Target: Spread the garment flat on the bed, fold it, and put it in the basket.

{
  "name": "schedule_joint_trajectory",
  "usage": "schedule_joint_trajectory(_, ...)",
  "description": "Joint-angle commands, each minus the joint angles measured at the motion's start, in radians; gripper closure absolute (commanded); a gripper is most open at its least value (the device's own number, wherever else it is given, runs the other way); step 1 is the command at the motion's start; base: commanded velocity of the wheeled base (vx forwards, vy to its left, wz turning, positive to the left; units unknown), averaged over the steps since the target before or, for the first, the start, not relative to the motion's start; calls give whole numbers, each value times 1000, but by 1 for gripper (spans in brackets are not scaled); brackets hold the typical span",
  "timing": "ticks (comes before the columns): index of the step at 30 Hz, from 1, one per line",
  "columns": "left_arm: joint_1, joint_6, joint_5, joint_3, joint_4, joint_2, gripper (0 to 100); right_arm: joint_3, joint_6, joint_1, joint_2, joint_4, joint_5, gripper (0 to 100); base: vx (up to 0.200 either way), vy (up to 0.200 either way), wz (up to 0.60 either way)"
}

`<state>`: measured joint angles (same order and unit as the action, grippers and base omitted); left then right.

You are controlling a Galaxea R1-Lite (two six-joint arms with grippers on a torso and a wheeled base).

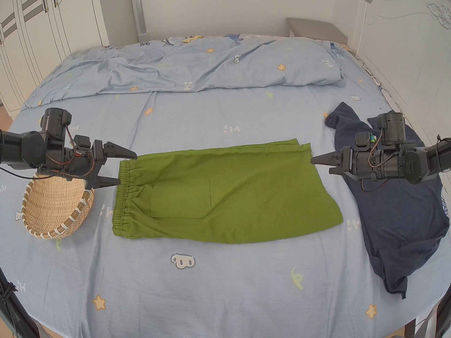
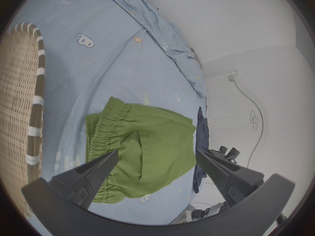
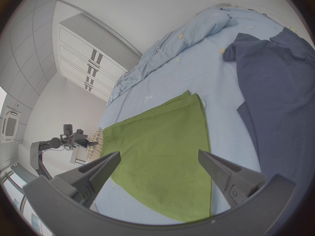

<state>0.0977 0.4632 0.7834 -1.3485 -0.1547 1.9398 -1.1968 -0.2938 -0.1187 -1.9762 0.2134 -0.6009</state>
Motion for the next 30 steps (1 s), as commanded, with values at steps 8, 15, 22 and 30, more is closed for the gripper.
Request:
schedule_joint_trajectory(8,48,-34,-16,247,172,2,0,80,-25,19,68,66,-16,0,0,0,0)
schedule_joint_trajectory(15,68,-60,-15,312,261,8,0,86,-24,11,69,66,-16,0,0,0,0)
schedule_joint_trajectory(22,71,-130,-4,361,320,47,0,88,-25,7,66,66,-16,0,0,0,0)
schedule_joint_trajectory(30,57,-138,-7,371,359,84,0,89,-25,5,66,66,-16,0,0,0,0)
